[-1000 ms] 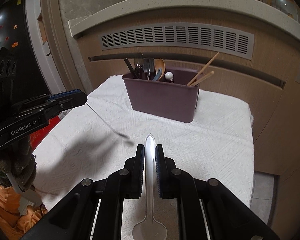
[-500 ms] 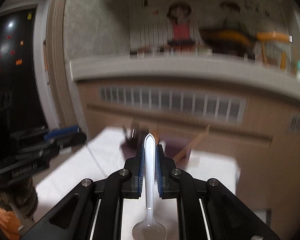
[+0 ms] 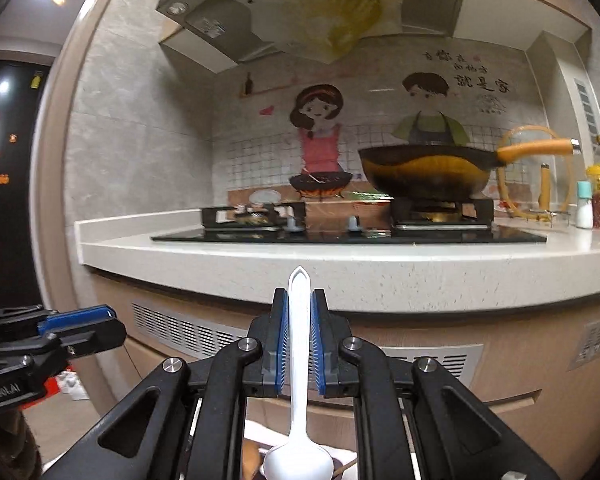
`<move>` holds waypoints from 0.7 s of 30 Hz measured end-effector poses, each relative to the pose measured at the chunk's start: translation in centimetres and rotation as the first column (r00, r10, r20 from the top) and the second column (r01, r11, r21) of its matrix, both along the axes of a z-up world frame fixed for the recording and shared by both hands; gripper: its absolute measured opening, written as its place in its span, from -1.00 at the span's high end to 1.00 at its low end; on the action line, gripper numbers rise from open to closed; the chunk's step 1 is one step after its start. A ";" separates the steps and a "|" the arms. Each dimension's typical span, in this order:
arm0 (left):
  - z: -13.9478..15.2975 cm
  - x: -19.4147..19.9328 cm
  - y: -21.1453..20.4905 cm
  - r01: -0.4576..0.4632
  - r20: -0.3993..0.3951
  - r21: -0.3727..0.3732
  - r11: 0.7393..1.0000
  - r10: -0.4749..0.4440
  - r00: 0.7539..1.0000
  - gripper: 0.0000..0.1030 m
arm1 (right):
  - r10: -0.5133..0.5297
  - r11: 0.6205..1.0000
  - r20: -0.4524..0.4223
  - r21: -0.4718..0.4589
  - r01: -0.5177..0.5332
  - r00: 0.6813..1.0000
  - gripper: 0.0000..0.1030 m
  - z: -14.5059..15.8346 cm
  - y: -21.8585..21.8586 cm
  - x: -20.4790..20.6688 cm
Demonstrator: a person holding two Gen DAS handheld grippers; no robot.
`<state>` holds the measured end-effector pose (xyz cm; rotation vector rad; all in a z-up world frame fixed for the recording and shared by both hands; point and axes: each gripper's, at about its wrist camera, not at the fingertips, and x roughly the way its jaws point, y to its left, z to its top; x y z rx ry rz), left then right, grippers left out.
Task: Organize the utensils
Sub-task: 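Lower both spoons into the caddy and open both tools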
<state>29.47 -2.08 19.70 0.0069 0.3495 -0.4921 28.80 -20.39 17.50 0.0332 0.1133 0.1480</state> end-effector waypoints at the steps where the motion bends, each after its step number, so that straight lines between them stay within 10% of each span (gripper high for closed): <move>1: -0.8 0.6 -0.1 0.002 -0.019 0.000 1.000 -0.002 1.000 0.64 | -0.007 1.000 -0.005 0.002 0.007 1.000 0.79 -0.8 0.1 0.6; 14: -10.2 6.1 -1.5 -0.001 -0.201 0.034 0.999 0.007 0.980 0.63 | -0.123 0.992 -0.108 0.020 0.126 0.986 0.79 -9.9 0.7 5.4; 21: -12.4 6.3 -1.0 -0.016 -0.269 -0.002 1.000 0.015 0.963 0.62 | -0.132 0.990 -0.056 -0.060 0.129 0.990 0.78 -10.1 2.0 4.6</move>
